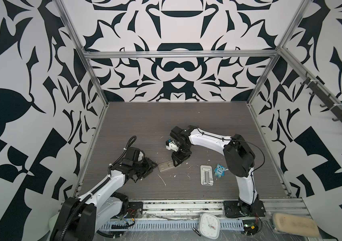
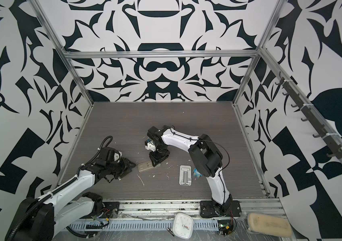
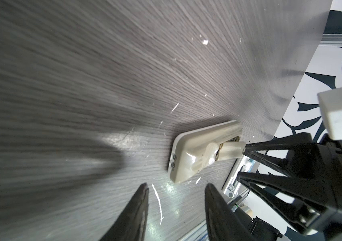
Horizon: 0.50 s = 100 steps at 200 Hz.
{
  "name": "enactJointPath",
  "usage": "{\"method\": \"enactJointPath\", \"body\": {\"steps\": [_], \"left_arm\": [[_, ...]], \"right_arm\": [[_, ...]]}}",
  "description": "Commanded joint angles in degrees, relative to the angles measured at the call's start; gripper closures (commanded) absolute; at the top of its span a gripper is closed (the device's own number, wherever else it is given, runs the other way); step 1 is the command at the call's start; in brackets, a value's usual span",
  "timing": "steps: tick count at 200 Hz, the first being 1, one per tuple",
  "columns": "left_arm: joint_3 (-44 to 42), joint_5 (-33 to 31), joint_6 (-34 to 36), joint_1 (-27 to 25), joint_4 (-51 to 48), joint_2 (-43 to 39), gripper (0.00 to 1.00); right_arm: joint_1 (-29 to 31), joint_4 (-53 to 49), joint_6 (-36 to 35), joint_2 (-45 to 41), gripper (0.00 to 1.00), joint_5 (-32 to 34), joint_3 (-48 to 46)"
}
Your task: Load the batteries into the remote control
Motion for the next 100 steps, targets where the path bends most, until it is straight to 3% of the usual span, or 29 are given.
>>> {"method": "enactJointPath", "body": {"steps": [1,100], "left_arm": [[0.26,-0.57,-0.23,-0.16,0.27,-0.14,0.54],[-0.71,-0.92,-0.6,-0.16,0.45,-0.93,0.54]], "right_arm": [[-0.2,-0.53,-0.51,-0.48,0.53,-0.85,2.22],[-0.03,-0.92,-0.52,0.0,0.55,-0.98,3.12]]}}
